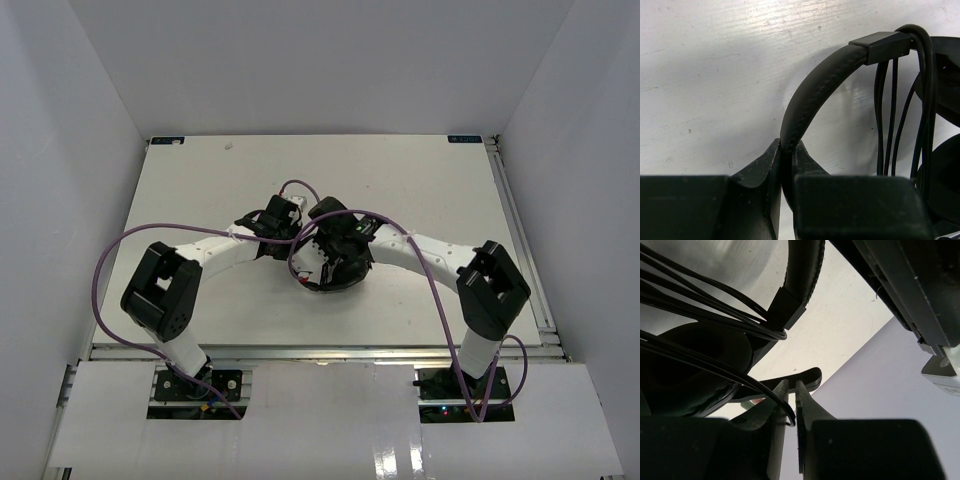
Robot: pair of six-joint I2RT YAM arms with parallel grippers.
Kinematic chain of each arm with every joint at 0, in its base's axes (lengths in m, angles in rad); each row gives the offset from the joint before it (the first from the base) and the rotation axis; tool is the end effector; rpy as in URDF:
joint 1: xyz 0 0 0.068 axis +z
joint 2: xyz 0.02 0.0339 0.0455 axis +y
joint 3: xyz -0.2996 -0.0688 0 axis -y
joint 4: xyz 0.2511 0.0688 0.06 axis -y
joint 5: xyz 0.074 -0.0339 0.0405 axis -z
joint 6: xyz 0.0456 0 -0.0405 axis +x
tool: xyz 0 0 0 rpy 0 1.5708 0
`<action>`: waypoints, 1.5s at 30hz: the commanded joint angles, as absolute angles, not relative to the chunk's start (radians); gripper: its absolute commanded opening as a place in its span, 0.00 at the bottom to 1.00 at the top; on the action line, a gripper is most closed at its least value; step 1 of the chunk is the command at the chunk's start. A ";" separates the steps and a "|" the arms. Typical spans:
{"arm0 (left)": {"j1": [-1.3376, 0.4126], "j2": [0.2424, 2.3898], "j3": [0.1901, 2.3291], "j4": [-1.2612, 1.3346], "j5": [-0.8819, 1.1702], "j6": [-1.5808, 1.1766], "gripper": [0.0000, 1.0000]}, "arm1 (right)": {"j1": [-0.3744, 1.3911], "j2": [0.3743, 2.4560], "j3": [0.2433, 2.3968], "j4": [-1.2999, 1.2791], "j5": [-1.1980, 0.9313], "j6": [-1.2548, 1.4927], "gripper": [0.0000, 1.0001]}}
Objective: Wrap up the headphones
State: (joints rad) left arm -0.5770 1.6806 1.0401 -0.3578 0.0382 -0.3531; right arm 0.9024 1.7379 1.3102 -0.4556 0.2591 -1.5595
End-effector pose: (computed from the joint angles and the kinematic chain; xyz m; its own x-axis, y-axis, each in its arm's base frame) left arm 0.2964 -0.1950 0.2088 -0.8555 0.1445 -0.4972 0.2841 0.9338 -0.2175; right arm 0.2559 0.3052 0.2681 0.6524 -0.7335 0.1908 -0.4863 -0.5983 -0.6368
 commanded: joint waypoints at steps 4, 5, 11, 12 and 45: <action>-0.580 1.666 1.034 -0.314 0.072 -0.365 0.16 | 0.891 1.744 1.283 -0.427 0.268 -1.551 0.30; -0.580 1.666 1.032 -0.315 0.074 -0.367 0.18 | 0.891 1.741 1.279 -0.430 0.267 -1.549 0.32; -0.580 1.659 1.037 -0.316 0.072 -0.374 0.37 | 0.893 1.722 1.277 -0.459 0.257 -1.545 0.47; -0.580 1.655 1.037 -0.316 0.073 -0.376 0.38 | 0.893 1.717 1.281 -0.466 0.252 -1.542 0.48; -0.560 1.364 1.099 -0.522 -0.121 -0.328 0.72 | 0.904 1.787 1.587 -0.597 0.198 -1.381 0.75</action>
